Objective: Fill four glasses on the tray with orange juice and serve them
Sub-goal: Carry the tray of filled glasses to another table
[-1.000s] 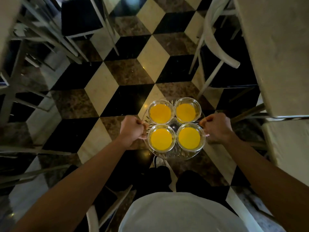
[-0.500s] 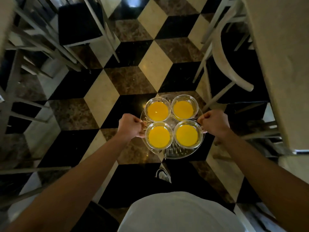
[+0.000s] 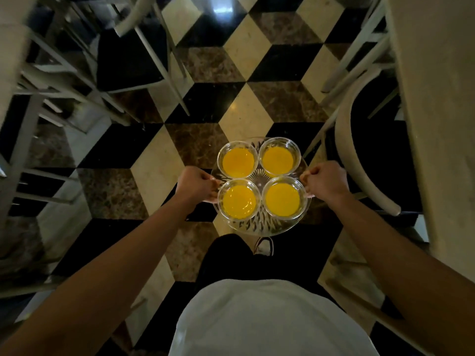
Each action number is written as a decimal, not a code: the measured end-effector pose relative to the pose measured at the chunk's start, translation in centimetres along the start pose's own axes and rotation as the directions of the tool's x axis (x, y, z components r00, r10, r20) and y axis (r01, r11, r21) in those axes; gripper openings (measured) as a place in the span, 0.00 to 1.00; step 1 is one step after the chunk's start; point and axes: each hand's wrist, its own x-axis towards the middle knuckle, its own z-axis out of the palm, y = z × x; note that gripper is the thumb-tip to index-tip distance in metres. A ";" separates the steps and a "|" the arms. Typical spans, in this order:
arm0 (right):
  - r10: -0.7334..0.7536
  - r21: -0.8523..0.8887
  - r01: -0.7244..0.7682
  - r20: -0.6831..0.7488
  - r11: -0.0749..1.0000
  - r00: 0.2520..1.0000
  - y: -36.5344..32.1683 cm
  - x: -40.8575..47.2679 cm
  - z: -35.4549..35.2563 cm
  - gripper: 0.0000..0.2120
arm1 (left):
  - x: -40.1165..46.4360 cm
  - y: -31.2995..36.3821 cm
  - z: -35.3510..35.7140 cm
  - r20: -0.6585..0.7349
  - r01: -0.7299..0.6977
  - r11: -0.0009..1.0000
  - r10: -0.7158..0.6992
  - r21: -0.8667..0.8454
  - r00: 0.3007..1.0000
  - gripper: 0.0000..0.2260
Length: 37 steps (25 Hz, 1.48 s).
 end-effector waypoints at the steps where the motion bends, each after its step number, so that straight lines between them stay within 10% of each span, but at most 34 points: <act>1: 0.000 0.003 0.000 -0.004 1.000 1.000 -0.7 1.3 -0.3 0.11 | 1.1 1.1 -0.1 0.005 -0.005 1.000 0.005 0.000 1.000 0.07; 37: 0.050 0.076 -0.048 -0.016 0.996 0.999 -30.5 56.6 -13.3 0.03 | 46.3 49.9 -2.0 0.070 -0.033 0.998 0.029 0.054 0.997 0.04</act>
